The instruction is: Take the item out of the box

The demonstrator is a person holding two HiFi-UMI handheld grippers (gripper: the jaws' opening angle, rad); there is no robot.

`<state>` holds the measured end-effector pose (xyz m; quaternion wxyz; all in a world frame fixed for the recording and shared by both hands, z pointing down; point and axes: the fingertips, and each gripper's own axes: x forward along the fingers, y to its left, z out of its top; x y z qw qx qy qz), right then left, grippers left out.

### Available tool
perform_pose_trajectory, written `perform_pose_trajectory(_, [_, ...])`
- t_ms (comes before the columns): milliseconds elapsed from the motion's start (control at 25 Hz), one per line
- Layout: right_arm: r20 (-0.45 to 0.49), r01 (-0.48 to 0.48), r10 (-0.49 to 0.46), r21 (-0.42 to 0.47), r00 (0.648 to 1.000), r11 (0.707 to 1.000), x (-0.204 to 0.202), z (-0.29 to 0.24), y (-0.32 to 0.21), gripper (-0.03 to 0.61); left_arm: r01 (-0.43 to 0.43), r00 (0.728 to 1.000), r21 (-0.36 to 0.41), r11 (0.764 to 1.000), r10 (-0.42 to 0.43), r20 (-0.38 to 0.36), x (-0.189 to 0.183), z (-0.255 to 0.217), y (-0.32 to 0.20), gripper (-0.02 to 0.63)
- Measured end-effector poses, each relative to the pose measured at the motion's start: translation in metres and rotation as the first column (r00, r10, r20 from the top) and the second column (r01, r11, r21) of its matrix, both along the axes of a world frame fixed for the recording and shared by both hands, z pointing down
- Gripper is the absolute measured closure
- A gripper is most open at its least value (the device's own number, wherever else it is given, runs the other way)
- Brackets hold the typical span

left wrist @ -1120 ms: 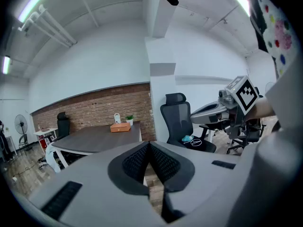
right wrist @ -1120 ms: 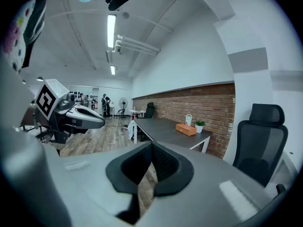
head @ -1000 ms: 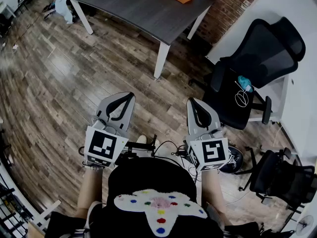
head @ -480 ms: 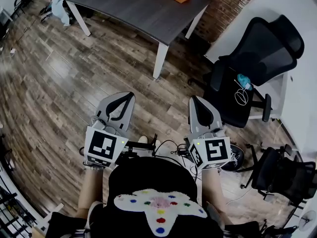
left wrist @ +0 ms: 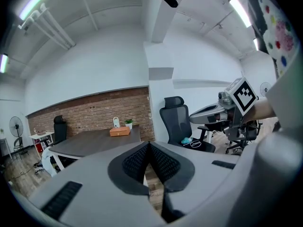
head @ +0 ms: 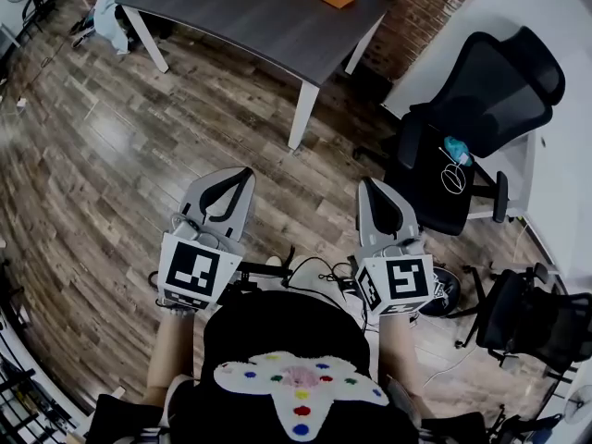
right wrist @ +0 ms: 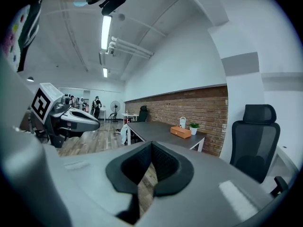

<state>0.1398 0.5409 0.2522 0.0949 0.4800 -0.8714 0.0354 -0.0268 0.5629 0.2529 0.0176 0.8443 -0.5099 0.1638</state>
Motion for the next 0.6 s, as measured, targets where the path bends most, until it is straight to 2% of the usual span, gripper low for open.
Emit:
perform_pose_trajectory(320, [-0.014, -0.006, 0.006, 0.0, 1.0, 1.0, -0.007, 0.0, 0.007, 0.572, 0.002, 1.0, 0.012, 1.0, -0.002, -0.013, -0.012, 0.0, 0.005, 0.609])
perform_pose_trajectory(600, [-0.029, 0.029, -0.029, 0.008, 0.999, 1.0, -0.015, 0.001, -0.015, 0.572, 0.027, 0.999, 0.002, 1.0, -0.027, -0.026, -0.017, 0.005, -0.007, 0.609])
